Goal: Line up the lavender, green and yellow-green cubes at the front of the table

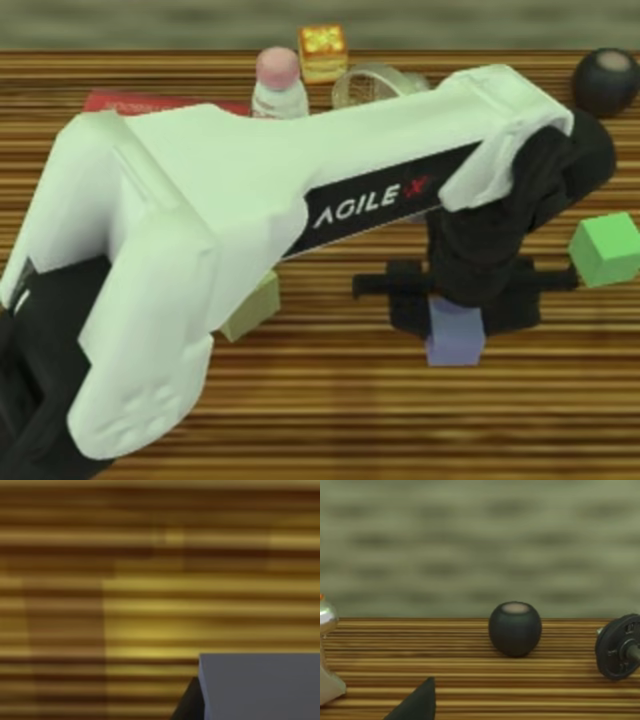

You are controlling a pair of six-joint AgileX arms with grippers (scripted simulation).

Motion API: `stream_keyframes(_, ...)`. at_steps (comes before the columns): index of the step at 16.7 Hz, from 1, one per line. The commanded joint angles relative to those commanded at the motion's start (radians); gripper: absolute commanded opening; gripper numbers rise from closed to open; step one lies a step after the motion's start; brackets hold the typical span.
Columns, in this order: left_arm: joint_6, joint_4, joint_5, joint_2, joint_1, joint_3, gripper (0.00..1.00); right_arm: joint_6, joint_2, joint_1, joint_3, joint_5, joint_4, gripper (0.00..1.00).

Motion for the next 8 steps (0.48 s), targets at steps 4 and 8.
stream_keyframes(4, -0.003, 0.153, 0.001, 0.029, -0.001, -0.117, 0.00, 0.000, 0.000, 0.000, 0.000, 0.000, 0.000, 1.00)
stream_keyframes(8, -0.003, 0.203, 0.000, 0.043, -0.004, -0.162, 0.00, 0.000, 0.000, 0.000, 0.000, 0.000, 0.000, 1.00)
